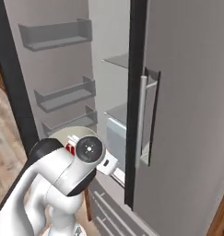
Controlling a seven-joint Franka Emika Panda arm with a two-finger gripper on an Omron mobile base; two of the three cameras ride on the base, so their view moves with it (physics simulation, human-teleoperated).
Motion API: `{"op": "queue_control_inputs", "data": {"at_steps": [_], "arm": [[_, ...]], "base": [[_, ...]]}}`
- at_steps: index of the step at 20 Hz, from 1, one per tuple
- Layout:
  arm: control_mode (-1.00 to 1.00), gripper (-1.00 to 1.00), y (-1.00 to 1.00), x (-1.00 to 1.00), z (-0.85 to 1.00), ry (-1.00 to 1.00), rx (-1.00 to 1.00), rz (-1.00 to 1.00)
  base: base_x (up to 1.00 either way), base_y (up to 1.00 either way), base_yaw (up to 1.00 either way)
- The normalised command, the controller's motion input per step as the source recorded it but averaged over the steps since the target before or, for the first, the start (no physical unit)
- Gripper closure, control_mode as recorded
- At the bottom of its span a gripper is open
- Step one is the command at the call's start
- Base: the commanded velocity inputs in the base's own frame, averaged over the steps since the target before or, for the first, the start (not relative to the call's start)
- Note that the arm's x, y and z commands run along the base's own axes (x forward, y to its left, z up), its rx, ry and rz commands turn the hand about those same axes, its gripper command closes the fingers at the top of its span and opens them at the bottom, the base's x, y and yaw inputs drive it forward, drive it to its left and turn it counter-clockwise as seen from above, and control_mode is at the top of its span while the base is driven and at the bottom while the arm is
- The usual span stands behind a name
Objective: Place one of the steaks on the plate and the other in the bowl. Then place the bowl in the fridge.
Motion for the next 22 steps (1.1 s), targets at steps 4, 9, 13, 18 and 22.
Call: {"op": "queue_control_inputs", "data": {"at_steps": [4,9,13,18,22], "arm": [[1.00,1.00,0.00,0.00,0.00,0.00,0.00,0.00],[1.00,1.00,0.00,0.00,0.00,0.00,0.00,0.00],[1.00,1.00,0.00,0.00,0.00,0.00,0.00,0.00],[1.00,1.00,0.00,0.00,0.00,0.00,0.00,0.00],[1.00,1.00,0.00,0.00,0.00,0.00,0.00,0.00]], "base": [[0.07,0.13,-0.50],[0.01,0.21,-0.46],[0.51,0.86,-0.28],[0.91,0.30,-0.09],[0.91,-0.18,0.00]]}}
